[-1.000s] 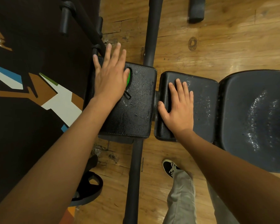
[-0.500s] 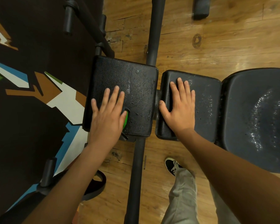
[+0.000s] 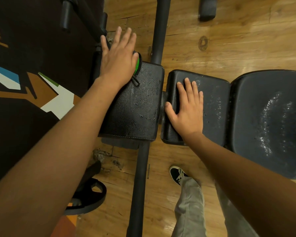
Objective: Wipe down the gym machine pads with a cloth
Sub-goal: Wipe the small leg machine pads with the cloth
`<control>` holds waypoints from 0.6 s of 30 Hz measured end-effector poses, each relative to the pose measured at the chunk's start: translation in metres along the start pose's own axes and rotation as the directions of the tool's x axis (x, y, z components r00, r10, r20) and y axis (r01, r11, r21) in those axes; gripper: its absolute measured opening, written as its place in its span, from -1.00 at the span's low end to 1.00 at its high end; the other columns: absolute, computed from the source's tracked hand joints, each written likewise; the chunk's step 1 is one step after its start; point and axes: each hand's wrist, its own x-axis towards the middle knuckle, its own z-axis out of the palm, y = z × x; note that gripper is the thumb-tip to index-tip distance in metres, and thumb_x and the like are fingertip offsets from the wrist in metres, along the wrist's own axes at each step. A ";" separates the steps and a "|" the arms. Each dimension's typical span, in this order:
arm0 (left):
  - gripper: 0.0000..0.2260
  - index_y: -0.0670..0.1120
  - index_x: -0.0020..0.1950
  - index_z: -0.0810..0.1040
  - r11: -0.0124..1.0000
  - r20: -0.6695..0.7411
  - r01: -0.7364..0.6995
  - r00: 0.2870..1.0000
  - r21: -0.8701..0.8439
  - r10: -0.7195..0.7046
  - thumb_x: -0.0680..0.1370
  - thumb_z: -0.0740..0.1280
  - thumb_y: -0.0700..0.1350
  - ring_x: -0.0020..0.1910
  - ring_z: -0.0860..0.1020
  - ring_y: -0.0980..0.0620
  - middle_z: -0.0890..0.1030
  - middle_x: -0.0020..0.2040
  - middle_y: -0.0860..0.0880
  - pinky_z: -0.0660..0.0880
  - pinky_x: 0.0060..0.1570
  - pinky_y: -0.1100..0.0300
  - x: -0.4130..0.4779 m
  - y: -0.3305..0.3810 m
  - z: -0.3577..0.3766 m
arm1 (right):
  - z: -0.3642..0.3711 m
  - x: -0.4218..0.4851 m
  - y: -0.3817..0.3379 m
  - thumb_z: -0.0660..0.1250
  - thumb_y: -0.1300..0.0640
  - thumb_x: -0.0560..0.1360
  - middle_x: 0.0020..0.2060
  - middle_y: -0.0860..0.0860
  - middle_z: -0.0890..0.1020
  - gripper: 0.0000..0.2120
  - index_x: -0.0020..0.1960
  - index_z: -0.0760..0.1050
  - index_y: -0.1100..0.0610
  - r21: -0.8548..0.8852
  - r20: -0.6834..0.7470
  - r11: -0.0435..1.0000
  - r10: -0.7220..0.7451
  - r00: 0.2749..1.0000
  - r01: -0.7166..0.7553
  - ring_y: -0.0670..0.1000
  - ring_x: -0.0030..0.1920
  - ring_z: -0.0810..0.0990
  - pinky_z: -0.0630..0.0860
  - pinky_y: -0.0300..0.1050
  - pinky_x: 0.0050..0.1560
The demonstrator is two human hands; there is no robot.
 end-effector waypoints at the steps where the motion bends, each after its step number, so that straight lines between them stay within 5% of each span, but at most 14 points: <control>1: -0.48 -0.10 0.65 0.10 1.000 -0.003 -0.004 1.000 -0.007 0.004 0.72 0.08 0.02 0.65 -0.08 -0.09 0.06 0.67 -0.06 -0.20 0.52 -0.30 -0.002 0.000 0.000 | 0.000 0.000 0.000 0.23 -0.16 0.59 0.62 0.10 0.21 -0.35 0.58 0.29 0.12 0.002 -0.001 1.000 0.000 1.000 0.000 0.14 0.64 0.06 -0.01 0.21 0.61; 11: -0.45 -0.10 0.66 0.09 0.994 -0.015 0.005 1.000 -0.107 -0.006 0.69 0.15 -0.04 0.65 -0.13 -0.11 0.00 0.68 -0.05 -0.18 0.54 -0.25 -0.057 0.012 0.006 | -0.003 -0.001 -0.001 0.24 -0.15 0.59 0.63 0.11 0.20 -0.35 0.59 0.27 0.13 0.011 0.015 1.000 0.005 1.000 -0.005 0.14 0.65 0.05 -0.03 0.20 0.62; 18: -0.46 -0.09 0.66 0.06 0.999 -0.014 -0.020 1.000 -0.030 0.020 0.71 0.10 0.01 0.65 -0.11 -0.08 0.01 0.68 -0.05 -0.15 0.54 -0.28 -0.053 0.015 0.012 | -0.001 -0.001 -0.001 0.23 -0.15 0.59 0.63 0.11 0.20 -0.35 0.59 0.27 0.13 0.004 0.012 1.000 0.006 1.000 -0.006 0.14 0.65 0.05 -0.03 0.19 0.62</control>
